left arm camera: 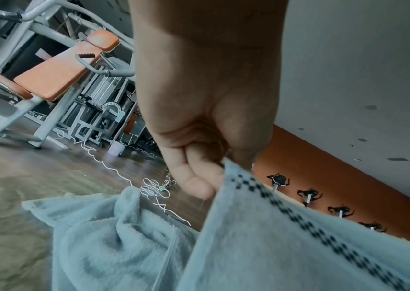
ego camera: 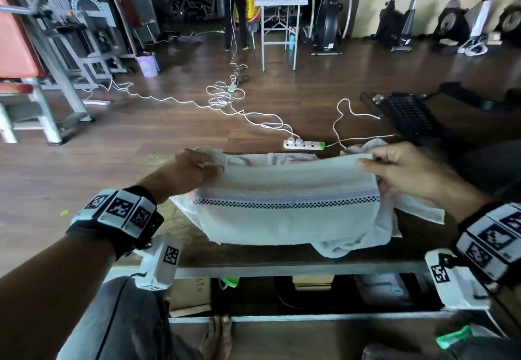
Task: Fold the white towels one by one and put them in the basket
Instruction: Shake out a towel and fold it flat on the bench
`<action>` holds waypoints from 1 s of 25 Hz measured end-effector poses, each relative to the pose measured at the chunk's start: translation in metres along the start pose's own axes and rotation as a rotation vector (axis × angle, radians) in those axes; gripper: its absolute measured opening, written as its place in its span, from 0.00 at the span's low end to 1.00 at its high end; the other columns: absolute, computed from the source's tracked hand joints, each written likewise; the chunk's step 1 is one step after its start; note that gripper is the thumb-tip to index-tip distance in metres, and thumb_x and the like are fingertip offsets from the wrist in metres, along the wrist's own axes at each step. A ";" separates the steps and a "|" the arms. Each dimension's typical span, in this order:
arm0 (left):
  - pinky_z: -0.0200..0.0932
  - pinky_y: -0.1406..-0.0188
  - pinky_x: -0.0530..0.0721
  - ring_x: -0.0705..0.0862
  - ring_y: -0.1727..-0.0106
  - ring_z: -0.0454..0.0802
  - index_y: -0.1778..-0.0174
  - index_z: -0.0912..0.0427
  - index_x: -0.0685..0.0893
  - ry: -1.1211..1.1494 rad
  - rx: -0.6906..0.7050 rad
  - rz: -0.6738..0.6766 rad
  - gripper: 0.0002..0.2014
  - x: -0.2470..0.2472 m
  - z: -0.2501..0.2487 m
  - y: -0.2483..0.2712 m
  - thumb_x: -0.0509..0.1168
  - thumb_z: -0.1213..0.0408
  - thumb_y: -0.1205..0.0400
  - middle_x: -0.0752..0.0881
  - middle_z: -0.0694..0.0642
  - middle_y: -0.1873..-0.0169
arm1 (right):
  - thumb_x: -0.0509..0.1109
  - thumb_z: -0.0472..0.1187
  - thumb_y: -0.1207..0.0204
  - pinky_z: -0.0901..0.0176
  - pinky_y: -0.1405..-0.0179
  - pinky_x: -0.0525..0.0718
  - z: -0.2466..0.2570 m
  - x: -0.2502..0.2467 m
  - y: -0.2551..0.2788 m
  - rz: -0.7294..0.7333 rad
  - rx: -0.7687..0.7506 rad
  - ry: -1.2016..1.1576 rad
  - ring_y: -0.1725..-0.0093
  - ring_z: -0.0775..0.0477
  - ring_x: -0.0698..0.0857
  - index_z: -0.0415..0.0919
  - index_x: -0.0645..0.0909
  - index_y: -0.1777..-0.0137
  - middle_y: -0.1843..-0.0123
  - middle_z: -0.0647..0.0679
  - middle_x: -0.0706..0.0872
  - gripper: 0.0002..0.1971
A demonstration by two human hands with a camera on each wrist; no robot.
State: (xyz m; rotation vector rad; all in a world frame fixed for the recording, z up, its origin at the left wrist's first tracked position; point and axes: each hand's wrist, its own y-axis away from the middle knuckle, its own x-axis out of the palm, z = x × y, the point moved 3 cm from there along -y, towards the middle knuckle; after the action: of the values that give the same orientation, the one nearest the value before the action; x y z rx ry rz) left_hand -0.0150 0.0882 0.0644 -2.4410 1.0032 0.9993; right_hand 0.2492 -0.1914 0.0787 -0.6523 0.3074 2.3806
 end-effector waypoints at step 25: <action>0.29 0.77 0.76 0.82 0.65 0.48 0.52 0.63 0.90 -0.455 0.031 0.000 0.08 0.107 0.085 -0.244 0.70 0.62 0.19 0.88 0.57 0.58 | 0.81 0.38 0.29 0.54 0.55 0.86 -0.093 0.085 -0.297 0.060 -0.005 0.692 0.59 0.43 0.86 0.47 0.83 0.70 0.62 0.45 0.89 0.12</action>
State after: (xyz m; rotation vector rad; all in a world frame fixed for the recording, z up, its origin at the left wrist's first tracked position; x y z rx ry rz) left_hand 0.1723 0.2512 -0.0649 -2.0463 0.8488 1.4396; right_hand 0.4175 0.0455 -0.0605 -1.4770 0.6156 2.1339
